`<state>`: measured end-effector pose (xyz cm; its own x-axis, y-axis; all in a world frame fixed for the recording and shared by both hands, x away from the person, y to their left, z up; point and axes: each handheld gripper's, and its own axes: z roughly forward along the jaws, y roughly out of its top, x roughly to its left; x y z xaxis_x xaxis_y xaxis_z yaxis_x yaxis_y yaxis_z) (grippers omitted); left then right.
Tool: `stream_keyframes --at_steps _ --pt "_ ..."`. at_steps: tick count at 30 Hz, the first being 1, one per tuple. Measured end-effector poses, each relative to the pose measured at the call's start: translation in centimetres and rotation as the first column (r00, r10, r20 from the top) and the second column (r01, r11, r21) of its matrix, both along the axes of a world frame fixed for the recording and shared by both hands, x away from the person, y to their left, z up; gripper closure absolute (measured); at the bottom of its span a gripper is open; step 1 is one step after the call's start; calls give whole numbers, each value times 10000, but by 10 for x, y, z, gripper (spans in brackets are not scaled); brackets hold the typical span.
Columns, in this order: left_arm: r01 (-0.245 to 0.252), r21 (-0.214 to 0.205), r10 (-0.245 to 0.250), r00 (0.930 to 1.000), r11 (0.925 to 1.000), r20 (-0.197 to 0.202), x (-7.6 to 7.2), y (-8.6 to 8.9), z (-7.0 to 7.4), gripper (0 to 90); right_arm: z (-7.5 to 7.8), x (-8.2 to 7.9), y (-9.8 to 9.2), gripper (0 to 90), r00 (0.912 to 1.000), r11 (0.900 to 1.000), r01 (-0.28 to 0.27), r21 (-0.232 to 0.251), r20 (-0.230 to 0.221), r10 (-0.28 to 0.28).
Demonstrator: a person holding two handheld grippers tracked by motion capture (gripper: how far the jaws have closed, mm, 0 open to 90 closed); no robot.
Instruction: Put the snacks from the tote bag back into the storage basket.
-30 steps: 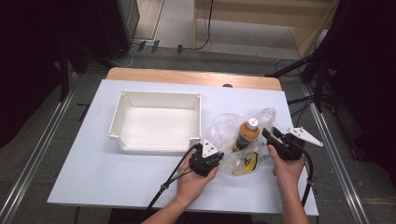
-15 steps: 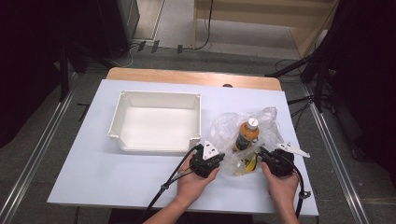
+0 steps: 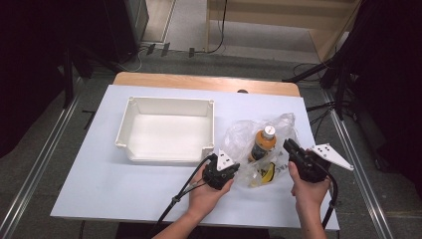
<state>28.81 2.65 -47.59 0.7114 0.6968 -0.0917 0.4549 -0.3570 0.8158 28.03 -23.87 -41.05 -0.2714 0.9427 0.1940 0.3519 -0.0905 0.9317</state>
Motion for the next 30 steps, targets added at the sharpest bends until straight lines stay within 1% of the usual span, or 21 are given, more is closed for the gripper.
stream_keyframes --at_steps 1,3,4,5,6,7,8,9,11,12,14,15,17,19,20,22,24,25,27,28,30 --pt "2 0 -2 10000 10000 -2 0 0 0 900 3 4 1 811 10000 10000 97 -14 20 -97" --pt "-7 -5 7 10000 10000 -2 0 0 0 900 1 16 0 808 9992 9993 365 -75 -146 -366" --pt "-4 -5 4 10000 10000 2 0 0 0 900 -4 23 0 804 9981 9987 501 -36 -344 -502" --pt "2 -12 -2 10000 10000 -6 0 0 0 900 -12 33 -1 805 9954 9980 636 -11 -722 -635" --pt "17 17 -17 10000 10000 -18 0 1 0 900 -18 38 -2 809 9931 9980 628 -104 -990 -636" --pt "11 52 -10 10000 10000 -45 0 1 0 900 -29 46 -3 822 9851 9963 821 -262 -1494 -851" --pt "10 42 -10 10000 10000 -69 1 1 0 900 -36 50 -4 831 9794 9950 939 -335 -1766 -984" --pt "21 18 -21 10000 10000 -91 1 1 0 900 -44 54 -6 848 9704 9941 1039 -325 -2157 -1085" --pt "2 24 -1 10000 10000 -76 1 1 0 900 -58 60 -11 872 9464 9918 1205 -418 -2966 -1275" --pt "-11 29 11 10000 10000 -93 1 1 0 900 -65 63 -14 882 9314 9915 1221 -448 -3399 -1301" --pt "-27 49 28 10000 10000 -93 1 1 0 900 -71 64 -18 892 9158 9898 1305 -563 -3757 -1421" --pt "-21 54 21 10000 10000 -88 1 1 0 900 -72 63 -20 891 9136 9905 1297 -466 -3825 -1376" --pt "-3 72 4 10000 10000 -79 1 1 0 900 -69 59 -21 883 9226 9906 1259 -530 -3607 -1366" --pt "-6 44 6 10000 10000 -82 1 1 0 900 -66 52 -22 853 9384 9943 1037 -230 -3290 -1055" --pt "-13 36 14 10000 10000 -72 1 1 0 900 -64 46 -21 834 9491 9961 875 -73 -3032 -856" --pt "-16 31 16 10000 10000 -68 1 1 0 900 -60 37 -21 797 9649 9980 637 29 -2556 -609" --pt "-17 -37 16 9999 10000 -103 2 1 0 900 -54 27 -22 771 9777 9987 506 110 -2048 -473" --pt "-18 -39 18 9999 10000 -106 2 1 0 900 -49 22 -21 763 9831 9988 463 164 -1780 -426" --pt "-18 -8 17 9999 10000 -104 2 1 0 900 -41 15 -17 728 9903 9994 359 -11 -1344 -358" --pt "-18 0 18 9999 10000 -102 1 1 0 900 -35 10 -14 706 9942 9995 306 -123 -1028 -317" --pt "-20 -10 20 9999 10000 -102 1 1 0 900 -25 4 -12 665 9985 9998 137 -108 -532 -142"
